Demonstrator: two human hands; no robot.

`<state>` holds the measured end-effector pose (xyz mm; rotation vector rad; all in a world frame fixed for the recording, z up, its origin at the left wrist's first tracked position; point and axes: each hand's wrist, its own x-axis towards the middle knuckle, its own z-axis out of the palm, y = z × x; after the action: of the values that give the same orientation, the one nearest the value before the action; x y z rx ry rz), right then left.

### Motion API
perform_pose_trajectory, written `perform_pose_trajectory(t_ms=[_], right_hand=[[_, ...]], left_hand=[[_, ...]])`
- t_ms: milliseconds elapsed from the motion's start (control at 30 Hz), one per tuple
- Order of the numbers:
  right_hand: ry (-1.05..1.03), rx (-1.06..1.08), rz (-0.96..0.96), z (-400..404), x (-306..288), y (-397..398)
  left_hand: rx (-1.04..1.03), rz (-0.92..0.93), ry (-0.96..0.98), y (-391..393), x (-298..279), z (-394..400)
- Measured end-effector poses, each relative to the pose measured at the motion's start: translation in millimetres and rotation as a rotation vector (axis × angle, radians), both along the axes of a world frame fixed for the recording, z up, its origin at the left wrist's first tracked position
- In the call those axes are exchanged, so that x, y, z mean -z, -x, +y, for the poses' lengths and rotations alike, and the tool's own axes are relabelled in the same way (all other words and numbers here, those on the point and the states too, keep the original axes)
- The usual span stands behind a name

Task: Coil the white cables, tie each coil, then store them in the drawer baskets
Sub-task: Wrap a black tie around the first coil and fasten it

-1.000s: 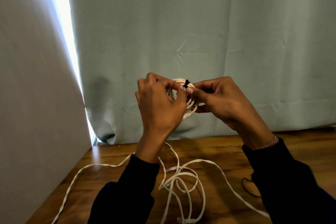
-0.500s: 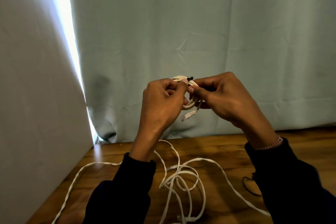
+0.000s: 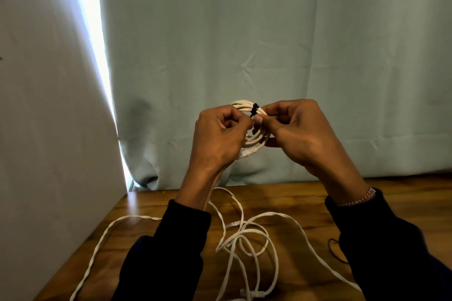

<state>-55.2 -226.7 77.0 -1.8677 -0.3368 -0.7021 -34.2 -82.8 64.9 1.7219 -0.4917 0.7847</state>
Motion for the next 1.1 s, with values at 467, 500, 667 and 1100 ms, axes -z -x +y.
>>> perform_pose_trajectory(t_ms=[467,500,667,1100], right_hand=[[-0.074,-0.188,0.07,-1,-2,7],[-0.079,-0.195,0.08,-1,-2,6],[-0.016,-0.202,0.093,-7,-7,10],[0.074,-0.101,0.085,-8,-11,10]], left_hand=[[-0.21,-0.153,0.014,-4,10,-14],[-0.21,-0.15,0.022,-4,11,-14],[-0.097,-0.104,0.032,-6,10,-10],[-0.122,0.034,-0.074,7,-2,-1]])
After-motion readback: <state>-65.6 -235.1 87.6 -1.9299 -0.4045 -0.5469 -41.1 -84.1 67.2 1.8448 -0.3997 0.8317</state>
